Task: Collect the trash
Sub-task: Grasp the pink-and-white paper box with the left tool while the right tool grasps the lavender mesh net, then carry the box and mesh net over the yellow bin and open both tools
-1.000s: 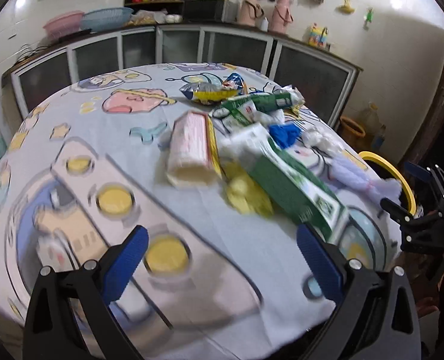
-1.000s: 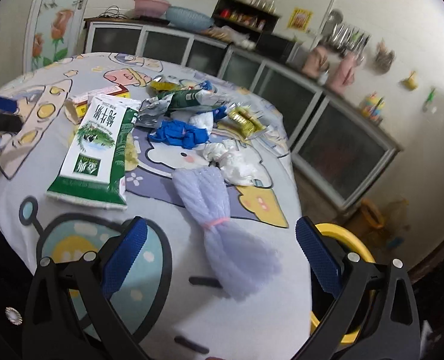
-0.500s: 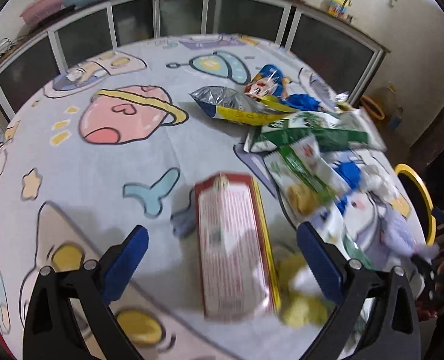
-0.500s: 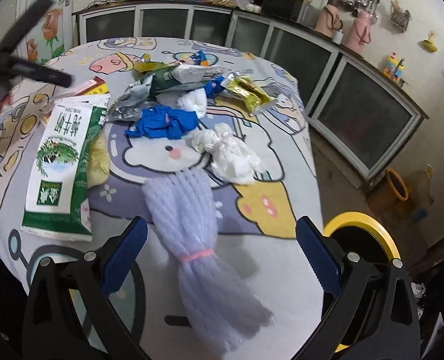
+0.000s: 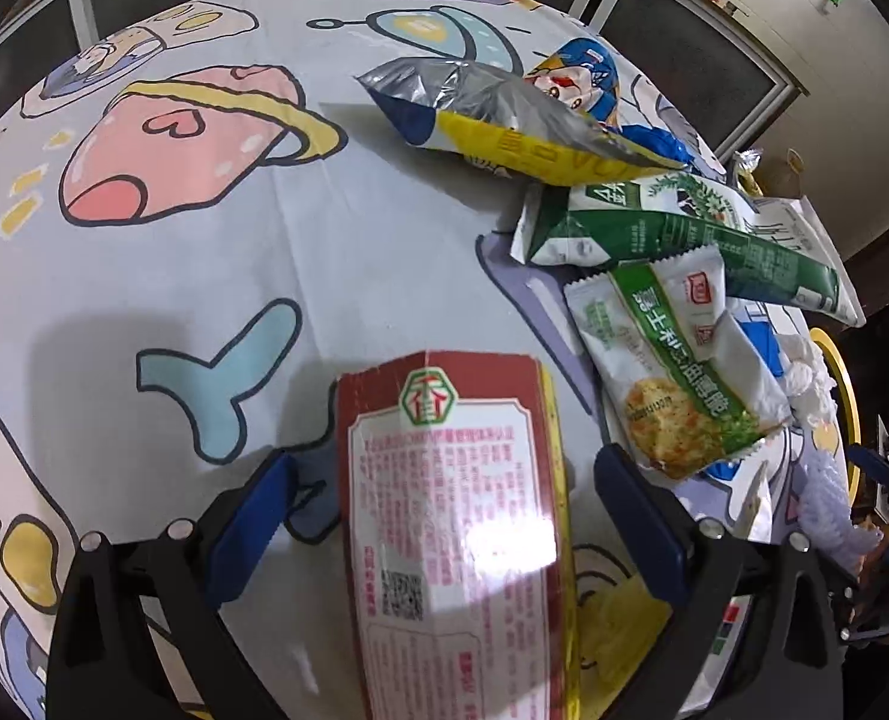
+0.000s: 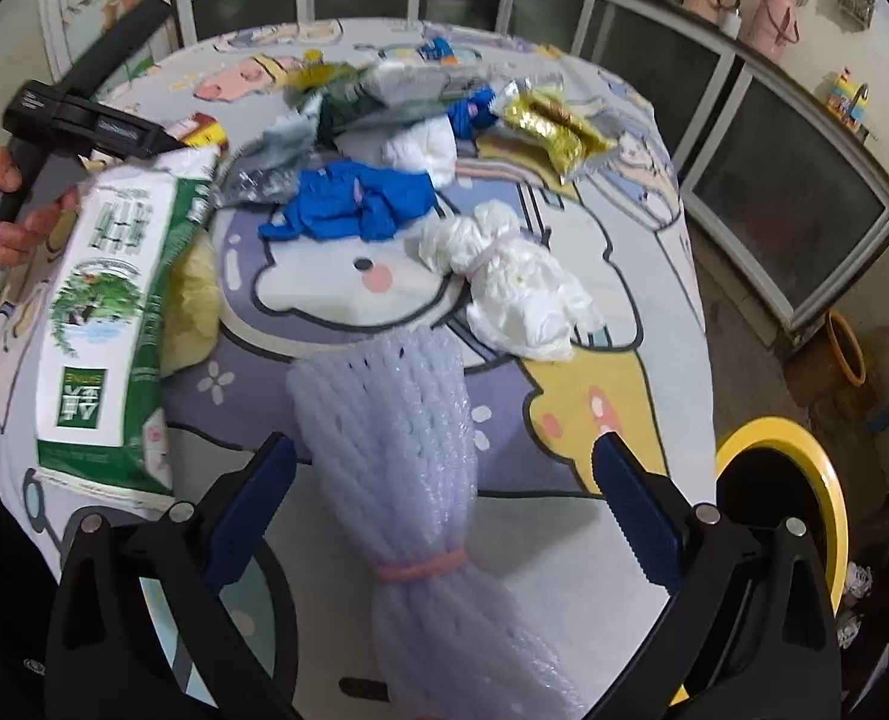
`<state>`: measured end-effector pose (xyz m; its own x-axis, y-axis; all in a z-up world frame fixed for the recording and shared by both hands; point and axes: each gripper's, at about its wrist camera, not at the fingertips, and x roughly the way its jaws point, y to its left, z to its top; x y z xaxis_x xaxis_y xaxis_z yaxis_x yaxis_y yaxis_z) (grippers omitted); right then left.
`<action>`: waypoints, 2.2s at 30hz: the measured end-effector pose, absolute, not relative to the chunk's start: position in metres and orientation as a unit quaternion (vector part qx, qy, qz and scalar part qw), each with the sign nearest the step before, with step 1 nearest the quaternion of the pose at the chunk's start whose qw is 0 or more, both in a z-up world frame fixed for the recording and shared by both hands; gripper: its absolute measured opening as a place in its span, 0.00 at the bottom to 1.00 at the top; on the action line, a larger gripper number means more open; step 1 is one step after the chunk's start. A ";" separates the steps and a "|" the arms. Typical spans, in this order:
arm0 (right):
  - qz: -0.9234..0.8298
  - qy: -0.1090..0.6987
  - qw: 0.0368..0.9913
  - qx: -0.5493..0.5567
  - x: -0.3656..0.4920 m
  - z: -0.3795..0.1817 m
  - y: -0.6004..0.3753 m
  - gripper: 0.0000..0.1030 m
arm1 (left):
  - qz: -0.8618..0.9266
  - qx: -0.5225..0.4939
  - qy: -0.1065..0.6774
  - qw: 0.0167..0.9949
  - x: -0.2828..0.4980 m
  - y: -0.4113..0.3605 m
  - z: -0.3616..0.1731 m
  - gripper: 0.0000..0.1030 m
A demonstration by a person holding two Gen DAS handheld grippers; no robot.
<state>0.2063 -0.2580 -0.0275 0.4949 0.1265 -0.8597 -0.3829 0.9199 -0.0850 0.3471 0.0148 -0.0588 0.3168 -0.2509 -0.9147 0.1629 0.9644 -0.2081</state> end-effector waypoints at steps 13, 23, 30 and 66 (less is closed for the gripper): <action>0.165 0.501 0.842 -0.114 0.204 -0.032 -0.254 0.44 | -0.126 -0.027 0.561 0.818 0.346 0.035 -0.056 0.54; 0.163 0.483 0.857 -0.070 0.197 -0.010 -0.262 0.25 | -0.125 -0.072 0.509 0.848 0.319 0.069 -0.017 0.40; 0.139 0.459 0.877 -0.015 0.182 0.019 -0.302 0.25 | -0.147 -0.071 0.461 0.872 0.298 0.054 0.038 0.40; -0.115 0.426 0.861 0.252 0.165 -0.031 -0.608 0.26 | -0.409 0.048 0.470 0.781 0.299 -0.434 0.012 0.42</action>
<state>0.1647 -0.6082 -0.0314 0.6106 0.0163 -0.7918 0.4123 0.8470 0.3355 0.2989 -0.4341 0.0116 0.2240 -0.5942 -0.7725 0.6838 0.6606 -0.3098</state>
